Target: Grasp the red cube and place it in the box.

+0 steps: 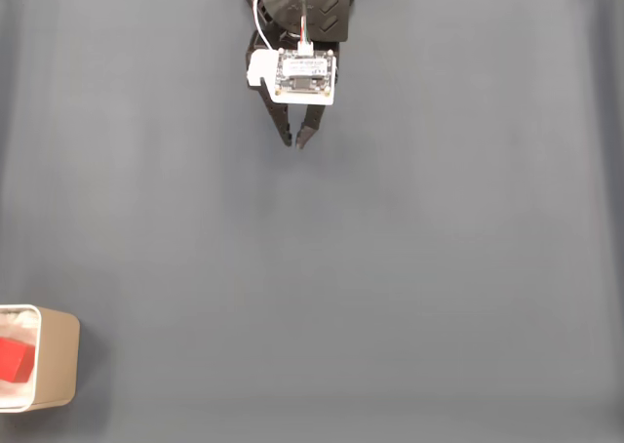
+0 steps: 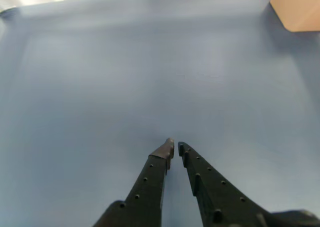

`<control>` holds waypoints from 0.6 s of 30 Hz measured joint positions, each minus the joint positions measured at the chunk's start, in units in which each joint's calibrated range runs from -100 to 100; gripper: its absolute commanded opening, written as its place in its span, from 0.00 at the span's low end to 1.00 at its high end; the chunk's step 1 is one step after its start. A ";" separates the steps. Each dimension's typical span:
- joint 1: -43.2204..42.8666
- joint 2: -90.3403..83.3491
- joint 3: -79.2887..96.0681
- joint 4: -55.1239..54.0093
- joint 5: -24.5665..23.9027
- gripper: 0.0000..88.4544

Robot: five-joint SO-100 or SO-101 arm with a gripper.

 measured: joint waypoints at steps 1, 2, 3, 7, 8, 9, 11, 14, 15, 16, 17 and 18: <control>0.00 -0.96 0.72 0.88 0.00 0.00; 0.00 -1.82 1.36 1.75 0.00 0.00; 0.00 -2.61 1.90 2.63 0.00 0.00; 0.00 -4.69 3.35 5.73 0.00 0.00; 0.00 -4.86 3.53 6.21 0.00 0.00; 0.00 -5.04 3.62 6.60 0.00 0.00; 0.00 -5.12 3.98 7.48 0.00 0.00; 0.00 -5.12 4.70 9.39 -0.15 0.00; 0.00 -5.12 4.70 10.18 -0.24 0.00; 0.00 -5.12 4.70 10.98 -0.29 0.00; 0.00 -5.12 4.70 11.61 -0.29 0.00; 0.00 -5.12 4.70 12.25 -0.29 0.00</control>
